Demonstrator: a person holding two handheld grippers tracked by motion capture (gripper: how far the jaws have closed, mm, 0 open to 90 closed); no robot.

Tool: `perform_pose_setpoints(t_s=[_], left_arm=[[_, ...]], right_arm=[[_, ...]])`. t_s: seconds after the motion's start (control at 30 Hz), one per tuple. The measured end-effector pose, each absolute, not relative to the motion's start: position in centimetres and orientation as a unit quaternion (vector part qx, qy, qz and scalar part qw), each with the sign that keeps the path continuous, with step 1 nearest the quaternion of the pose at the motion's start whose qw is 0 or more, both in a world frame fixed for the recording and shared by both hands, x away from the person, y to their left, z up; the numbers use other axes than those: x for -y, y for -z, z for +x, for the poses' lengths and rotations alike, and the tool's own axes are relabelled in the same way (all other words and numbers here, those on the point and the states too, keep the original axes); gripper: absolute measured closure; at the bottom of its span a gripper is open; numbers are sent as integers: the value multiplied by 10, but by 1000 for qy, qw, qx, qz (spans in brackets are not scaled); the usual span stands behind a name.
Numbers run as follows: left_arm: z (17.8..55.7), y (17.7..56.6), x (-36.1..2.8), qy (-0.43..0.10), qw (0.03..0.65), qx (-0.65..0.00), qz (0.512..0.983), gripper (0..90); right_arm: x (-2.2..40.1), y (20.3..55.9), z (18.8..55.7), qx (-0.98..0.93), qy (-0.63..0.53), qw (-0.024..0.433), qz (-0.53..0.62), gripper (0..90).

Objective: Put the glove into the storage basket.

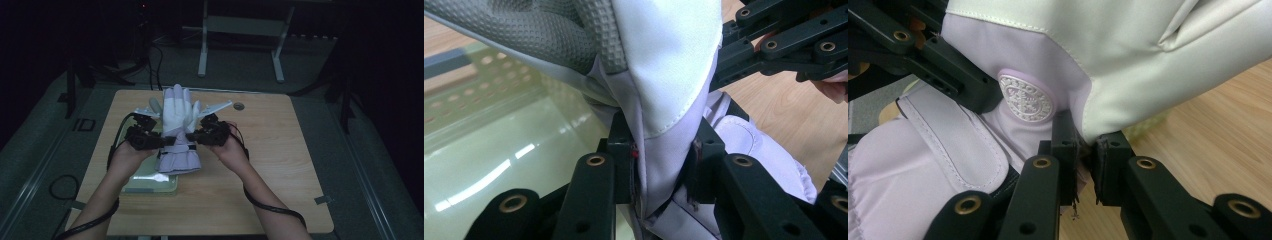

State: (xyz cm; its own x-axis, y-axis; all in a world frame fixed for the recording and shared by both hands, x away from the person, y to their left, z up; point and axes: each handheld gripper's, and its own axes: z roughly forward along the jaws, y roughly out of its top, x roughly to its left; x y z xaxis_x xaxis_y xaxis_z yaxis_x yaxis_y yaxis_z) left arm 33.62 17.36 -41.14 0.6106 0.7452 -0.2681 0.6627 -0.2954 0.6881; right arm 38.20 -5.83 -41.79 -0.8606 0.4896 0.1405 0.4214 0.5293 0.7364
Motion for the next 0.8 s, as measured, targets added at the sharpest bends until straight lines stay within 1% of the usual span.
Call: perform_pose_setpoints(t_s=[0.03, 0.07, 0.33, 0.5, 0.67, 0.8], left_arm=[[335, 413, -183, -50, 401, -440, 802, 707], [334, 413, -188, -49, 400, -441, 802, 706], [329, 415, -224, -45, 391, -448, 803, 706], [330, 420, -248, -39, 395, -440, 806, 705], [331, 428, -255, -44, 392, -444, 804, 705], [333, 442, -256, -43, 384, -448, 806, 705]], right_arm=[[53, 418, 382, -874, -408, 40, 259, 816], [44, 419, 381, -877, -406, 40, 254, 816], [8, 424, 379, -881, -406, 28, 241, 817], [-14, 425, 378, -884, -404, 24, 236, 816], [-26, 431, 379, -884, -401, 24, 239, 816], [-31, 444, 380, -885, -392, 26, 248, 817]])
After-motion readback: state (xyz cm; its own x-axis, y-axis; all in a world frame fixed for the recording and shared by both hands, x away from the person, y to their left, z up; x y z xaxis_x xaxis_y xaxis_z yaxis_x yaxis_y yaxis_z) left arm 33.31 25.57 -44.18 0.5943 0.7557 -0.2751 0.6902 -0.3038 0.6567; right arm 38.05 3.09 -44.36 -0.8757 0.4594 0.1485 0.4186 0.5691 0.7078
